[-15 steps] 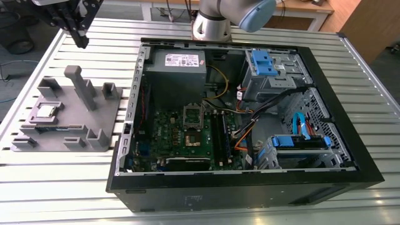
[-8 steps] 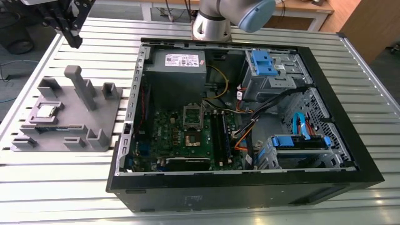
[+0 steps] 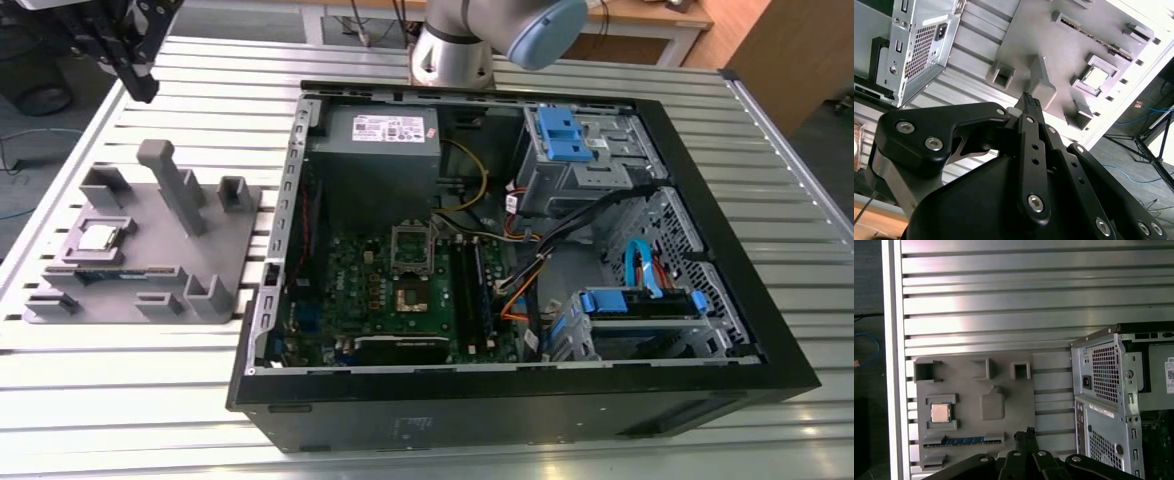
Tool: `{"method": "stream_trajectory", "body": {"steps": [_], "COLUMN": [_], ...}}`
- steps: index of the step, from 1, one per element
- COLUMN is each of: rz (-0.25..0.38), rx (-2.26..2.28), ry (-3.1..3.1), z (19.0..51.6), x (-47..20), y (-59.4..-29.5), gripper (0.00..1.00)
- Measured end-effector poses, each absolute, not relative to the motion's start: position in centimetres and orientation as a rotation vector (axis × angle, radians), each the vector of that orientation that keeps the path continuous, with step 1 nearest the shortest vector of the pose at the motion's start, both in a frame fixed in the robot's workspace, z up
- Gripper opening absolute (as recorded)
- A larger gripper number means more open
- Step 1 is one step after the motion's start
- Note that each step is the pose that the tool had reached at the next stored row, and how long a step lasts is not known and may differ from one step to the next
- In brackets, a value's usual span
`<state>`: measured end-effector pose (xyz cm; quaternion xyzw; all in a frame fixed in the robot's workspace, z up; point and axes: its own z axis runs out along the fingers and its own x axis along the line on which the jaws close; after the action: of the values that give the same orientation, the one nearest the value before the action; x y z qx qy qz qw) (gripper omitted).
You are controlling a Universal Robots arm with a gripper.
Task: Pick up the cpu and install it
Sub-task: 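Reach for the cpu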
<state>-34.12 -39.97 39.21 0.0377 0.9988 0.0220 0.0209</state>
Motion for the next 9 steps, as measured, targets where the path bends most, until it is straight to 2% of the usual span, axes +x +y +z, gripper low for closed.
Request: {"method": "stream_trajectory", "body": {"steps": [9], "rz": [0.068], "rx": [0.117], "ry": [3.097], "z": [39.2], "x": [-34.84], "y": [-39.99], "gripper": [0.11]}}
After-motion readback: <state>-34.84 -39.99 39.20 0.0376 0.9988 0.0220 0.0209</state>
